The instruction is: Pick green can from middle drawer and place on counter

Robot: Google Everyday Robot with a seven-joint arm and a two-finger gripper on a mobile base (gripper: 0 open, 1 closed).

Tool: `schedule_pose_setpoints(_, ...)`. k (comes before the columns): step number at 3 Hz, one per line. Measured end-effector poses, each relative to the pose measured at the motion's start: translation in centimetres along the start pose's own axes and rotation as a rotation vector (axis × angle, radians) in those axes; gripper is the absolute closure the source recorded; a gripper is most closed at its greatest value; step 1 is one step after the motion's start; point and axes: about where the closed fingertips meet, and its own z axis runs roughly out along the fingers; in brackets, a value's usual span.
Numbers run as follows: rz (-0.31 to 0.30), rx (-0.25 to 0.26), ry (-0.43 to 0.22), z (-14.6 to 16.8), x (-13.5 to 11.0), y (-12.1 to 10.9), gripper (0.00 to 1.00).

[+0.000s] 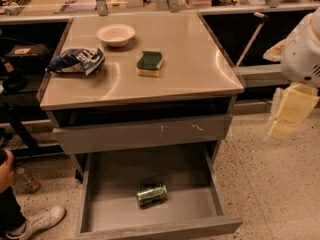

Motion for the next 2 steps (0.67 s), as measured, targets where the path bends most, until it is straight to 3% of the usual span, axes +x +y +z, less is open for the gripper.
schedule_pose_setpoints(1,-0.002,-0.036,-0.017,4.64,-0.42,1.8,0.0)
schedule_pose_setpoints(2,-0.002,-0.035,-0.017,4.61,-0.43,1.8,0.0)
